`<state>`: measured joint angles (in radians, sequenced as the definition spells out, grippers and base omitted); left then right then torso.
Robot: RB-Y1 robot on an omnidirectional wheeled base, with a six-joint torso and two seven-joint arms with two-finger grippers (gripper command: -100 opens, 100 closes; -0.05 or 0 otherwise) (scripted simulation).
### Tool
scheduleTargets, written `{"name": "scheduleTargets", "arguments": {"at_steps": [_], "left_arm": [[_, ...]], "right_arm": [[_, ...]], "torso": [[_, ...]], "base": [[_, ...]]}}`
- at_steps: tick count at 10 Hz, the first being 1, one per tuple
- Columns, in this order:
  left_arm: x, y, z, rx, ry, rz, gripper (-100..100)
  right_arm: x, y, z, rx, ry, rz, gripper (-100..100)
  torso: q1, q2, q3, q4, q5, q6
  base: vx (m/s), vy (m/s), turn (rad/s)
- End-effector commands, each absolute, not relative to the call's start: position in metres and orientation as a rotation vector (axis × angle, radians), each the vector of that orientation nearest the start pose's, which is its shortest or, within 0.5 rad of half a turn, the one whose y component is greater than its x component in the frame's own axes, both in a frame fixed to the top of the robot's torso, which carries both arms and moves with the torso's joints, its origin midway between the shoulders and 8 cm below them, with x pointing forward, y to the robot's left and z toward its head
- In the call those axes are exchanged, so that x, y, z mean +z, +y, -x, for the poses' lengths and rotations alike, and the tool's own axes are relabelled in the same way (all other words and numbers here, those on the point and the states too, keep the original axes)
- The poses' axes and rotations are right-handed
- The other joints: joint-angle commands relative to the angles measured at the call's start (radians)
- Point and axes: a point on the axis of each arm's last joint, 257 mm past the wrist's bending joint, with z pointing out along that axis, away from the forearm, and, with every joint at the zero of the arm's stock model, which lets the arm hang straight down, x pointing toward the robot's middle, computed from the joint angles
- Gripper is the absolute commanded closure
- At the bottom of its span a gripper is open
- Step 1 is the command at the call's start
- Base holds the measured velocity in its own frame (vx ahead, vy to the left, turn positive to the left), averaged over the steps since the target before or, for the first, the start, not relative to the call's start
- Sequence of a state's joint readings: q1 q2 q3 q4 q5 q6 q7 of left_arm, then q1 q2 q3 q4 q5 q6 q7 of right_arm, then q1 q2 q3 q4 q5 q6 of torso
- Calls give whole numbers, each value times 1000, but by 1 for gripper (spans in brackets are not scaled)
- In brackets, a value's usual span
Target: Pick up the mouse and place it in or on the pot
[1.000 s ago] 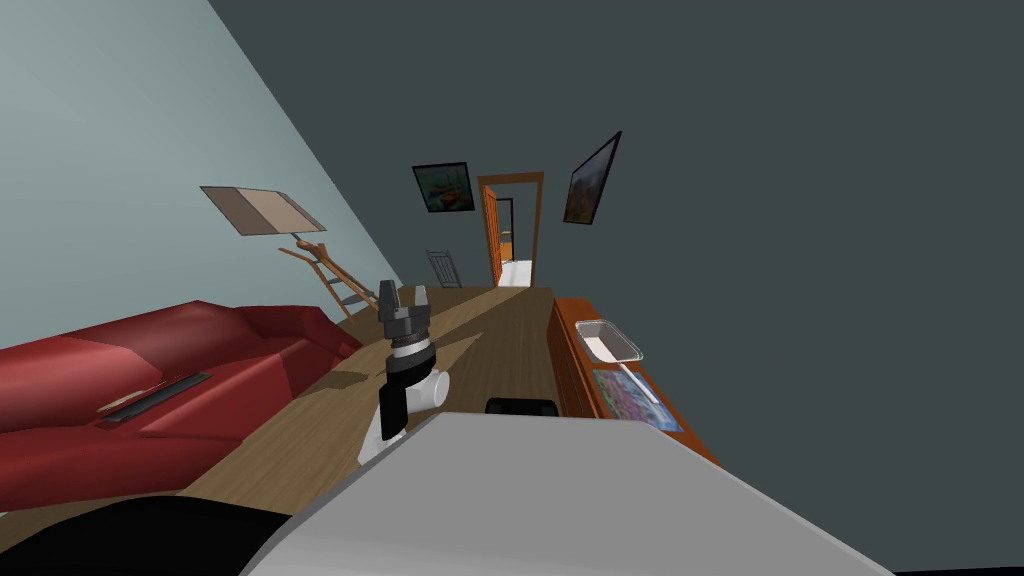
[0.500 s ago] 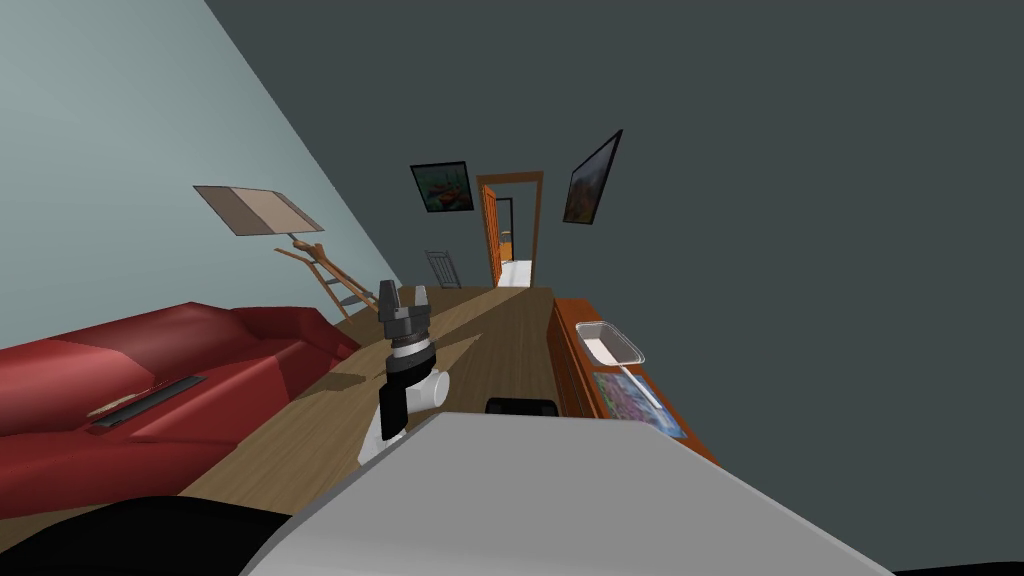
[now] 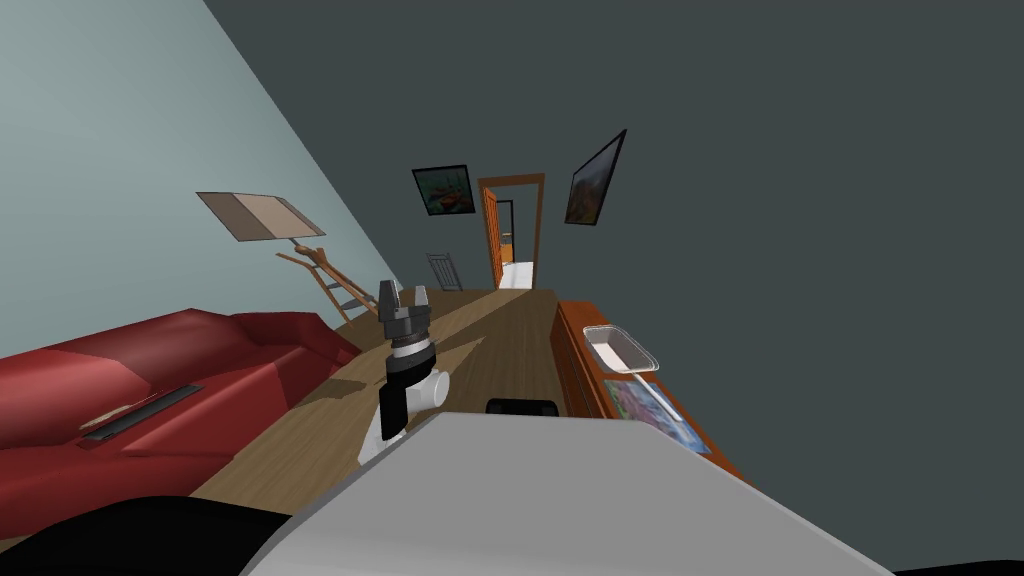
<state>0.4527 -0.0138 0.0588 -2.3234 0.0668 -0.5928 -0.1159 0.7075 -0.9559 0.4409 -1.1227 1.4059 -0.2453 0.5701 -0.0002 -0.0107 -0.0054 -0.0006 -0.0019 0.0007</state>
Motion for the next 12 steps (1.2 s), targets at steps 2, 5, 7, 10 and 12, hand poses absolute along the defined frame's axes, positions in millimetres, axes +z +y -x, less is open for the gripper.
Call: {"name": "scheduleTargets", "arguments": {"at_steps": [2, 5, 7, 10, 12], "left_arm": [[75, 297, -314, -1226, 457, 520, 0], [75, 297, -314, -1226, 457, 520, 0], [75, 297, -314, -1226, 457, 520, 0], [75, 297, -314, -1226, 457, 520, 0], [75, 297, -314, -1226, 457, 520, 0]], "right_arm": [[-534, -552, 76, -176, 2582, 1755, 100], [-506, -589, 98, -166, 2643, 1799, 100], [-487, -611, 111, -157, 2682, 1826, 100], [-454, -647, 121, -162, 2724, 1893, 100], [-434, -668, 123, -172, 2739, 1940, 100]], "torso": [[0, 1, 0, 0, 0, 0], [-2, 0, 0, 0, 0, 0], [0, -2, -1, -1, 0, 0], [1, -5, -3, -1, 1, -1], [0, -3, -2, -1, 0, -1]], "base": [[86, 114, -9], [105, 99, -4], [152, 164, -6], [156, 144, -9], [119, 124, -9]]}}
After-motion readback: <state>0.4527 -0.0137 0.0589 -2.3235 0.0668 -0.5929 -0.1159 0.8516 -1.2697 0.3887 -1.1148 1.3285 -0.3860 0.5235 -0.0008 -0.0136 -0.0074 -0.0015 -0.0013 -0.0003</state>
